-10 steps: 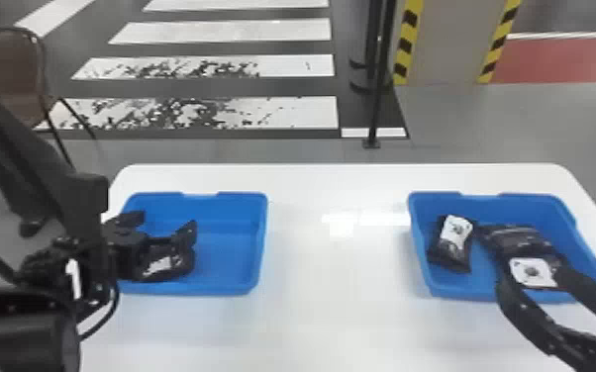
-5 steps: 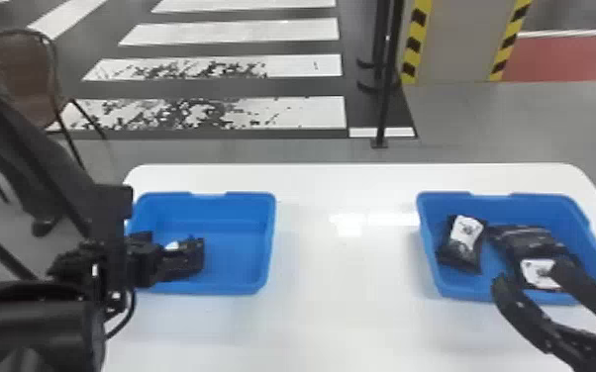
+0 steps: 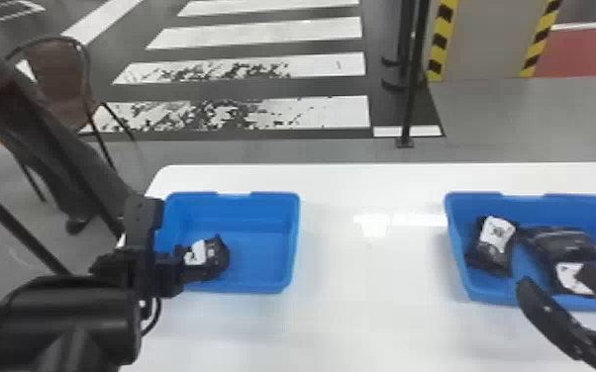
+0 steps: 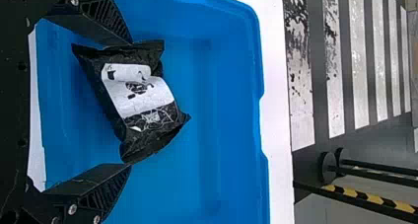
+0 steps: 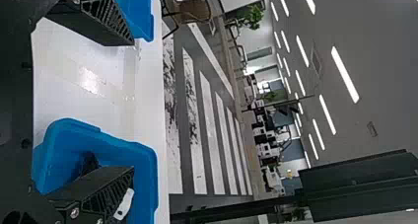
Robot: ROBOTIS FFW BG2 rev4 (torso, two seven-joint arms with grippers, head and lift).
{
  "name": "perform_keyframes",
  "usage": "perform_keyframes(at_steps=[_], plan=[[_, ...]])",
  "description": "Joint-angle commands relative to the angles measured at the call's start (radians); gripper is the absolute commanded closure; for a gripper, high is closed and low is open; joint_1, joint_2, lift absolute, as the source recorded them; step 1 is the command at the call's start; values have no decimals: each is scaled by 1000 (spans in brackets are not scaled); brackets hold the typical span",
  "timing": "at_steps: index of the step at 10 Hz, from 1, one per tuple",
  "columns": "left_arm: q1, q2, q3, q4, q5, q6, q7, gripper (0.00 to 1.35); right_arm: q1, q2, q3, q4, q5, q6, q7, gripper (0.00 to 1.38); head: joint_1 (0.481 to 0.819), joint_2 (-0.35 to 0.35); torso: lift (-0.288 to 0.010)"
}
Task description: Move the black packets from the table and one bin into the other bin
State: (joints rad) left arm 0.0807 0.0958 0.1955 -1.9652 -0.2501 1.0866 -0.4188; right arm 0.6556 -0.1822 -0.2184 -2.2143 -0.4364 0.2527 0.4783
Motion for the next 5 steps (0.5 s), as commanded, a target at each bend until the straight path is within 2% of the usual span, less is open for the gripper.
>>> perform_keyframes(at_steps=[1, 5], plan=[[-17, 2, -10, 27, -3, 10, 0, 153, 0, 0, 1, 2, 0, 0, 0, 125, 695, 158, -110], [-125, 15, -56, 167, -61, 47, 8, 153, -3, -2, 5, 7, -2, -10, 2, 125, 695, 155, -110]])
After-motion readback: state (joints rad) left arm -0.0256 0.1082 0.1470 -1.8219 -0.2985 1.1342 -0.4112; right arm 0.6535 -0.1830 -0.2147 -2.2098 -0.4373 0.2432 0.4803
